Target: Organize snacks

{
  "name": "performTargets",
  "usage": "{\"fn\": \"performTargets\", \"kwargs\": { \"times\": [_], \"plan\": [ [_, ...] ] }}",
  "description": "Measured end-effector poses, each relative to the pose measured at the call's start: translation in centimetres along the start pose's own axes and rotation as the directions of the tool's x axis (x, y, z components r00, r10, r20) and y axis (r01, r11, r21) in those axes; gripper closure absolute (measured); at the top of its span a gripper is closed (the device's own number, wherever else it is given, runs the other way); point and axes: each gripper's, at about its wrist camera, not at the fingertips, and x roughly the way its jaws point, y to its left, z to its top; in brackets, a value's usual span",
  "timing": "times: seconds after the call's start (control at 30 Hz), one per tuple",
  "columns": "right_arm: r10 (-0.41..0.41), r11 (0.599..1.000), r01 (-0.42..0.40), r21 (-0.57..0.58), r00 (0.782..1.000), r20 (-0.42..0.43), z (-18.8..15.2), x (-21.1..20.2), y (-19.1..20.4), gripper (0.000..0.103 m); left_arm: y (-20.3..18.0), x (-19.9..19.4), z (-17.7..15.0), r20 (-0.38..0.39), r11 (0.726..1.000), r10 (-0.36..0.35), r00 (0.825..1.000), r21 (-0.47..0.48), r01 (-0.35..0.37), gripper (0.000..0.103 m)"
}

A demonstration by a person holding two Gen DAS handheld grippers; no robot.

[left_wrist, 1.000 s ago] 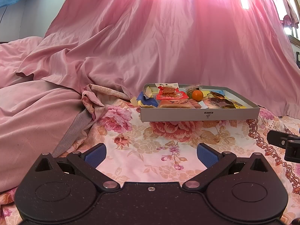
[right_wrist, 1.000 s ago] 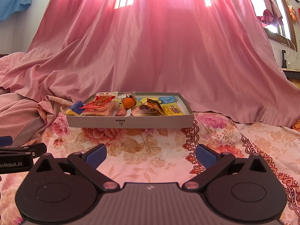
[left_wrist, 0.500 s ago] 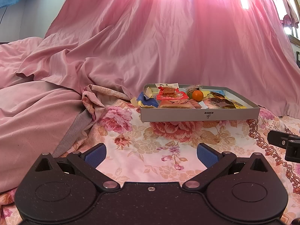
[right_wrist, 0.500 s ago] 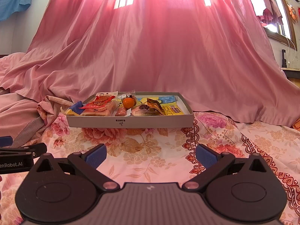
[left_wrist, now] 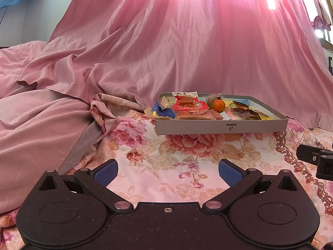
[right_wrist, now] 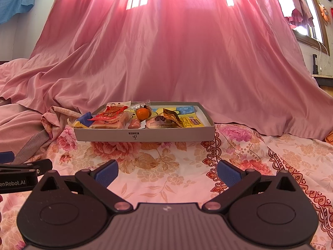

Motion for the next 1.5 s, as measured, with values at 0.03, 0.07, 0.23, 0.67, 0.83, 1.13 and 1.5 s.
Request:
{"fn": "performTargets", "kwargs": {
  "times": [0.03,0.07,0.23,0.67,0.83,1.13,1.5],
  "plan": [
    [0.0,1.0,0.0,0.0,1.0,0.0,0.0,0.01,-0.01,0.0,0.01,0.01,0.01,0.0,1.0,-0.001,1.0,0.001,0.001,0.001],
    [0.0,1.0,0.0,0.0,1.0,0.0,0.01,0.0,-0.01,0.0,0.01,0.0,0.01,0.001,1.0,-0.002,1.0,0.001,0.002,0.001],
    [0.0,1.0,0.0,0.0,1.0,-0.001,0.03,0.01,-0.05,0.0,0.04,0.02,-0.02,0.0,1.0,-0.002,1.0,0.002,0.002,0.001],
    [-0.007,1.0,0.007,0.005,1.0,-0.009,-0.38,-0.26,0.31,0.0,0.04,0.02,-0.02,-0.013,1.0,0.002,1.0,0.006,-0.002,0.001],
    [-0.007,1.0,0.008,0.007,1.0,-0.01,-0.35,-0.24,0.27,0.0,0.01,-0.02,-0.02,-0.015,1.0,0.007,1.0,0.02,-0.006,0.001],
    [-0.009,1.0,0.009,0.009,1.0,-0.012,-0.46,-0.31,0.37,0.0,0.13,0.0,-0.04,-0.022,1.0,0.005,1.0,0.023,-0.005,0.001],
    [-0.008,1.0,0.008,0.008,1.0,-0.013,-0.44,-0.24,0.29,0.0,0.1,0.01,-0.01,-0.022,1.0,0.005,1.0,0.024,-0.004,0.001]
  ]
}}
